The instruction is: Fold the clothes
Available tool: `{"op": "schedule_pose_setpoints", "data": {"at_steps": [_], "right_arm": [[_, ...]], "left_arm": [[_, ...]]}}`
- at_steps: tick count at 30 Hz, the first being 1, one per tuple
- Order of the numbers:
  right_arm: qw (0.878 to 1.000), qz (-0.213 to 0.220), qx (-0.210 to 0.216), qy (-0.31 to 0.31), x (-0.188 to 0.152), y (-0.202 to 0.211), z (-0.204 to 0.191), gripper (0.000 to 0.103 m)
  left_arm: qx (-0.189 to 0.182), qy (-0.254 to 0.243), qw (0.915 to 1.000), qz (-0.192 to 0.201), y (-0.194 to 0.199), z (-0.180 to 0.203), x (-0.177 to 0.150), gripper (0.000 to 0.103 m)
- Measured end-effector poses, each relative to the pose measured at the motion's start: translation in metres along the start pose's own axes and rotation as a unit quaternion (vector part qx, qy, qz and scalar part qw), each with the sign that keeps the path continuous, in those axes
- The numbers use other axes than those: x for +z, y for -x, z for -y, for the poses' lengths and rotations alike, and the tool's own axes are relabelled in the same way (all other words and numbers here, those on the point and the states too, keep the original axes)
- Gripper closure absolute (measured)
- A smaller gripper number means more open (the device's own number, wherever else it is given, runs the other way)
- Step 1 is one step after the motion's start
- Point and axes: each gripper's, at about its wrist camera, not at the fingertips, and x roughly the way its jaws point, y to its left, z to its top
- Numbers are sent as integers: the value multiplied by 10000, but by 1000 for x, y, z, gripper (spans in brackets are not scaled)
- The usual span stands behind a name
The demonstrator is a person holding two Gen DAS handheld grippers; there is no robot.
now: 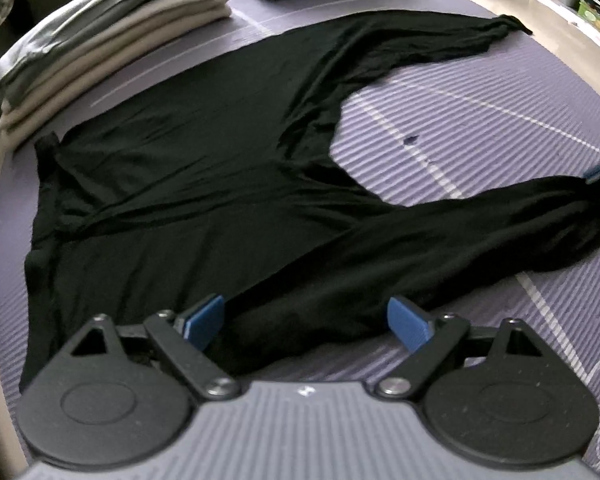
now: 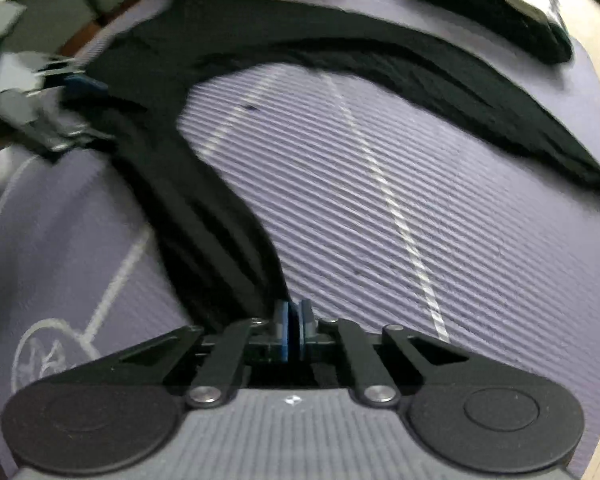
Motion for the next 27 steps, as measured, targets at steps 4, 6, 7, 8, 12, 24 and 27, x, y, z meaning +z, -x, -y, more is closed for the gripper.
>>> {"op": "schedule_pose_setpoints", "data": {"at_steps": [4,6,7,8,12,24,27], "right_arm": [[9959,278,549,670,-13,22,-15,100],[9905,161,815,1095,-23,25,-29,100],[9891,51,803,1231,-28,24,-34,101],[9874,-58,791,1366,-32,22,-38,101],[9892,-133,426,1397,-32,16,-40,85],[9959,221,-385,785,9,-24,-26,78],[9965,271,-361,706,18,-33,-28,78]], "left_arm": [[-7,81,9998,-155,5,-9,-7,12],[33,175,9995,-263,8,-17,-13,11],[35,226,9993,-306,8,-20,-15,12],[79,301,9990,-327,10,-25,-17,12],[235,504,9980,-307,17,-35,-21,11],[-173,489,9982,-317,7,-17,-8,11],[-272,462,9979,-351,3,-13,-6,11]]}}
